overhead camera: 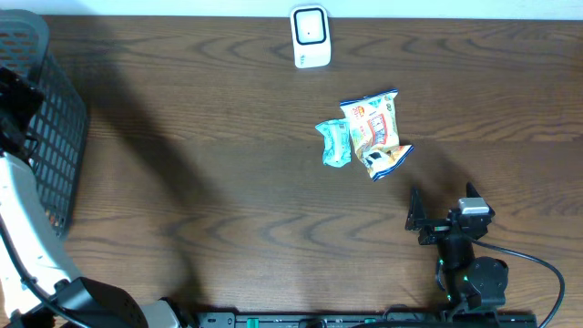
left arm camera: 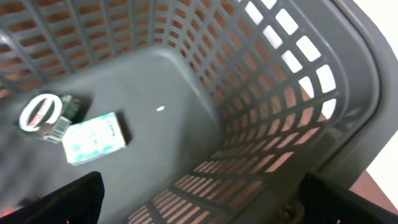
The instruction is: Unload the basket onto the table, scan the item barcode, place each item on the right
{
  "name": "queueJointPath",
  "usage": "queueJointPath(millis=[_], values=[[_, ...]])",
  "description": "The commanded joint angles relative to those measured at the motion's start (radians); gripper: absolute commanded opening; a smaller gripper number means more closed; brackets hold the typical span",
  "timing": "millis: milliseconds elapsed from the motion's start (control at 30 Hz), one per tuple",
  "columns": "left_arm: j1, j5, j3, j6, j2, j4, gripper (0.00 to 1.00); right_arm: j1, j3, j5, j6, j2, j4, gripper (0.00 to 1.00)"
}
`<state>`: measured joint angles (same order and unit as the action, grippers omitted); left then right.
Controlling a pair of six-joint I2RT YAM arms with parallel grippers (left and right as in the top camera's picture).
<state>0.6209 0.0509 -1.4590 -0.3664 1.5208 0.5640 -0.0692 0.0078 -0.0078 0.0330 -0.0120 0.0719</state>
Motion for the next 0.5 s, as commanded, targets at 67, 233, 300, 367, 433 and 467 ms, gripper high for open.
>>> queueJointPath(millis=[67,233,300,367,433,467], values=[[-0.006,0.040,0.035,0.025,0.027,-0.002,0.90,0.006,-0.002,0.001,-0.012,0.005,0.004,0.99],[-0.026,0.055,0.034,0.024,-0.034,-0.032,0.82,0.006,-0.002,0.001,-0.012,0.005,0.003,0.99],[-0.027,0.054,0.034,0.024,-0.065,-0.052,0.76,0.006,-0.002,0.001,-0.012,0.005,0.003,0.99],[-0.027,0.041,0.034,0.024,-0.104,-0.088,0.75,0.006,-0.002,0.001,-0.012,0.005,0.003,0.99],[-0.027,0.012,0.034,0.024,-0.125,-0.102,0.75,0.006,-0.002,0.001,-0.012,0.005,0.003,0.99],[-0.027,-0.007,0.034,0.024,-0.134,-0.103,0.75,0.006,-0.002,0.001,-0.012,0.005,0.003,0.99]])
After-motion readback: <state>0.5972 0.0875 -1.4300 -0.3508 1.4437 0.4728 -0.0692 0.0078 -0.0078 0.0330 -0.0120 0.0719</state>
